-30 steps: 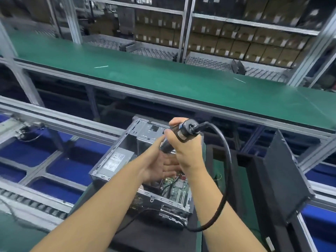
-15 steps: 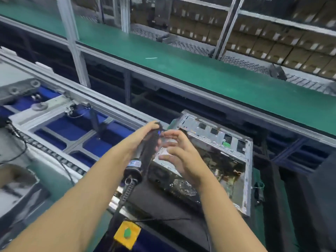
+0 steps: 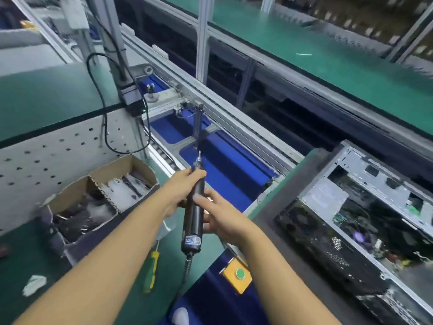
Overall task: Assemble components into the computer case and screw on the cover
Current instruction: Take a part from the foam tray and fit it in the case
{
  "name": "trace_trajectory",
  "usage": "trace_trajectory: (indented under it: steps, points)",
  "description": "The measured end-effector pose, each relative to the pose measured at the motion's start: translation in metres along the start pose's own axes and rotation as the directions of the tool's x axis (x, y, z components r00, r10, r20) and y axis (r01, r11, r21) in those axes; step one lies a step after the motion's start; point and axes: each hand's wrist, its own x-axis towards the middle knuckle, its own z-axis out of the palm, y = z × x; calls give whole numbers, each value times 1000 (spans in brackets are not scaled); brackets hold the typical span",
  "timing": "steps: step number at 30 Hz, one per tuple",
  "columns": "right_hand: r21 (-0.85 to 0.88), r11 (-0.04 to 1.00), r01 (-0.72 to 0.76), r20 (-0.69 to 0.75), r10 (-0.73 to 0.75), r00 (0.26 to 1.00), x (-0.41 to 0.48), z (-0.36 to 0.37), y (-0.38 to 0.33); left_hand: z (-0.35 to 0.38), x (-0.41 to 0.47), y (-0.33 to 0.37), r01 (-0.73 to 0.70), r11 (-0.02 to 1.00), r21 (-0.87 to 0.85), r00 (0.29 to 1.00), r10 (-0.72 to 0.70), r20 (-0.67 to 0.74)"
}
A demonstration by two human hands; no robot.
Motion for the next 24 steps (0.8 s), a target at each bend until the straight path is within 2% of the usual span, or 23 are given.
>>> trace_trajectory:
  steps: [4, 9, 15, 18, 21, 24]
  points:
    - [-57, 996, -68, -19, 67, 998, 34, 8, 44, -24, 9, -50, -34, 993, 115, 999, 34, 0]
    - [-285, 934, -217, -178, 171, 969, 62, 2, 102, -21, 28, -119, 81, 964, 252, 997, -74, -35]
    - [-381, 862, -334, -321, 216, 922, 82, 0, 146, -13, 52, -182, 170, 942, 290, 985, -160, -59]
    - [-424, 827, -369, -339, 233, 912, 88, -4, 153, -15, 65, -198, 179, 949, 260, 984, -166, -72]
    - [-501, 781, -373, -325, 230, 917, 93, -12, 159, -18, 72, -210, 221, 929, 298, 975, -205, -83]
    - [-494, 789, -366, -309, 235, 922, 94, -14, 161, -18, 75, -216, 244, 891, 383, 969, -213, -123]
